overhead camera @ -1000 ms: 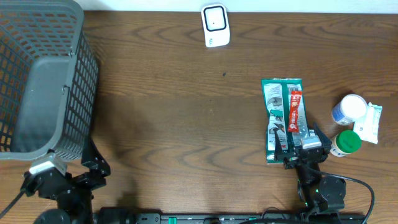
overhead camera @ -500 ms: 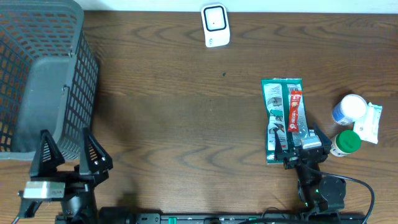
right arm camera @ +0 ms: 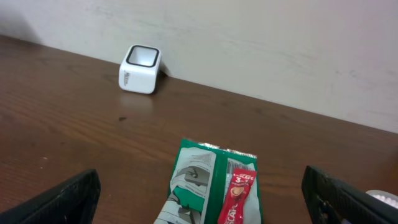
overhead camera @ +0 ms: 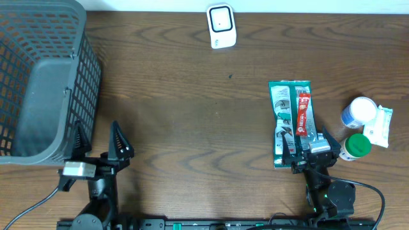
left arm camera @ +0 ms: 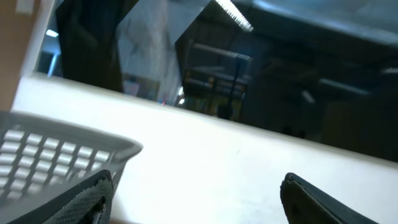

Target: Scan the item barcode

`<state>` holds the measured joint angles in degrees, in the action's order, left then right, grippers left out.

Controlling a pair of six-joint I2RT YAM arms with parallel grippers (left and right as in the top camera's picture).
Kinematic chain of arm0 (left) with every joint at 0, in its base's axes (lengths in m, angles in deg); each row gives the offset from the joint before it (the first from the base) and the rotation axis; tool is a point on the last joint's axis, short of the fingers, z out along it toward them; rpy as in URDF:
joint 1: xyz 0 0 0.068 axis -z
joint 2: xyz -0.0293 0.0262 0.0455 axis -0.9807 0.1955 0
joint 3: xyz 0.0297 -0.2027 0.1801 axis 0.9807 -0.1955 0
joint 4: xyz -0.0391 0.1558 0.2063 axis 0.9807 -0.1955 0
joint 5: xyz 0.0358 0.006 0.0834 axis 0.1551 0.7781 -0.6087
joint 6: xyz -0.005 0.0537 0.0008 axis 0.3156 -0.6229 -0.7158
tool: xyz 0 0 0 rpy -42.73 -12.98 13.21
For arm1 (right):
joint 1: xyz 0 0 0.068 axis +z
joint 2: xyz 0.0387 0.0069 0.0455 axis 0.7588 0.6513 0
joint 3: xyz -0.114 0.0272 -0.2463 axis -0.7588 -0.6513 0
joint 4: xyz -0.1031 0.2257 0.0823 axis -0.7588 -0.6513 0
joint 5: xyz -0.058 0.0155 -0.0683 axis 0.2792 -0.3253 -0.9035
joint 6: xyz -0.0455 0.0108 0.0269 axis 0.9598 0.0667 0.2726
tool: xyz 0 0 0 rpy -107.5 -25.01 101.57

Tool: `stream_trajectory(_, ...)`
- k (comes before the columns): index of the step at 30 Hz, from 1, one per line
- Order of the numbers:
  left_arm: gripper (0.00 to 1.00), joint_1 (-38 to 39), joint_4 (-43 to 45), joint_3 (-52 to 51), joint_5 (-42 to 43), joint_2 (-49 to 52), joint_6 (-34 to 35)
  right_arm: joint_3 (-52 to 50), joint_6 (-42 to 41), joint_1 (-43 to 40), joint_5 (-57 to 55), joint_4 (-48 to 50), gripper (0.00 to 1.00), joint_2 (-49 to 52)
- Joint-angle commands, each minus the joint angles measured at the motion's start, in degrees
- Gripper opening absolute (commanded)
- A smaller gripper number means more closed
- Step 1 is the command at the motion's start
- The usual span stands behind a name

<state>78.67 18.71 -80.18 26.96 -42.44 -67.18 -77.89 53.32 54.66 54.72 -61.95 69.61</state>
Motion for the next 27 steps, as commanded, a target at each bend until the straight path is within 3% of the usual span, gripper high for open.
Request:
stream_trajectory(1,0.82,-1.8,0.3,-1.9,0.6,-0.5,0.6,-0.1,0.0,-0.8,-0.3,-0.3,0.99,-0.3)
stream_trajectory(6,0.82,-2.8,-5.1,-3.7,0.6,-0.5,0.5,-0.1,0.0,-0.8,-0.3,-0.3,0.99,-0.3)
stream_trajectory(18,0.82,-2.8,-34.3,-3.7,1.1,-0.5,0.3,-0.1,0.0,-0.8,-0.3,-0.3,0.99,-0.3)
stream_trajectory(27,0.82,-2.8,-33.5,-3.7,7.2,-0.5,-11.1,-0.1,0.0,-0.8,-0.3,-0.3,0.99,-0.3)
